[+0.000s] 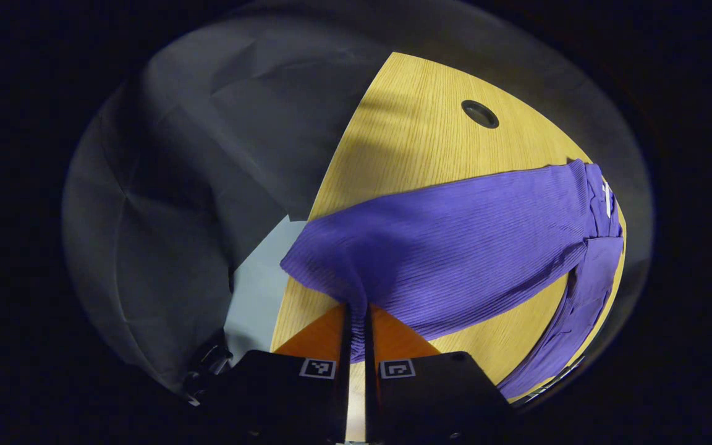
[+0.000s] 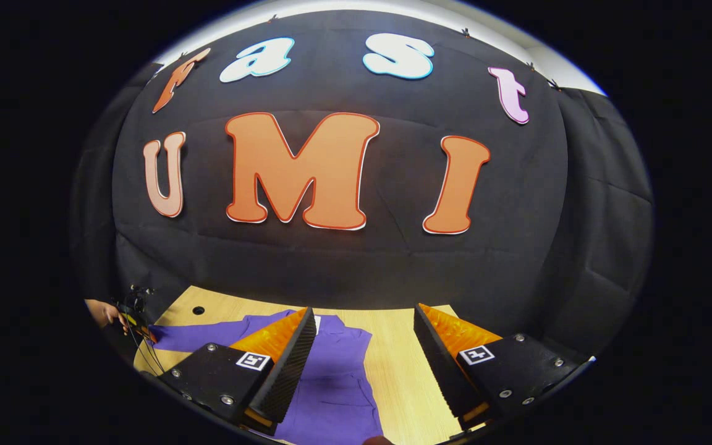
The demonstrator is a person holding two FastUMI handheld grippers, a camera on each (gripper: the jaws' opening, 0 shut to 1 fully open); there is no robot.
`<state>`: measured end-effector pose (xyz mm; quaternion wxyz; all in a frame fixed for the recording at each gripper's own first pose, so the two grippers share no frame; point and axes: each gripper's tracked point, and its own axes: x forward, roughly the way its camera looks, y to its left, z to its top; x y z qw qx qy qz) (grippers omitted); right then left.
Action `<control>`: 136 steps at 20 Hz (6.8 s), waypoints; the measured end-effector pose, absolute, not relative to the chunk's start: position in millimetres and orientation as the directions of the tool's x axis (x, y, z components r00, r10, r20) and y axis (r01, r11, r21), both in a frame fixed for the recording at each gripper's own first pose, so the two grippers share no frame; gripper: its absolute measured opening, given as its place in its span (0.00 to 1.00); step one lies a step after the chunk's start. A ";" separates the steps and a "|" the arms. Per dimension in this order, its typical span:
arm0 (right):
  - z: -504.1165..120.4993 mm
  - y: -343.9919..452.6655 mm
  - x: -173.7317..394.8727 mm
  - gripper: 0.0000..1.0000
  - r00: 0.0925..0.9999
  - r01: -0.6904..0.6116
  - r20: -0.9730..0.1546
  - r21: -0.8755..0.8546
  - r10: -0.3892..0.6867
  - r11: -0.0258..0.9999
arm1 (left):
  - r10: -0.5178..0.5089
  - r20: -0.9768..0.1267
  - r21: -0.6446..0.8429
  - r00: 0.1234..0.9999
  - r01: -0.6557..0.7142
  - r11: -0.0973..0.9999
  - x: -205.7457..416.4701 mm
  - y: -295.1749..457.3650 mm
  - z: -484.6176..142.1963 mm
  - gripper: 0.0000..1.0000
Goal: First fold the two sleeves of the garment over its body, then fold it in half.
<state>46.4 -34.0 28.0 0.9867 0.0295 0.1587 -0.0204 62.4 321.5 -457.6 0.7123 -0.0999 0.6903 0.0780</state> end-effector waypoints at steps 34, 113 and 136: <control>1.2 -192.6 26.2 0.95 0.973 0.029 -0.232 0.079 -0.010 0.996 | -0.181 -0.941 -0.052 0.286 0.406 0.912 212.8 -122.9 -222.3 0.08; -386.4 -3.9 -138.6 0.72 0.156 -0.058 -0.970 0.178 0.185 0.982 | -0.105 -0.989 -0.122 -0.103 0.178 0.976 -101.1 46.6 -455.2 0.82; -242.3 -0.2 -2.1 0.06 0.341 -0.034 -0.884 0.327 0.318 0.944 | -0.228 -0.973 -0.210 0.029 0.292 0.933 49.0 25.3 -362.6 0.09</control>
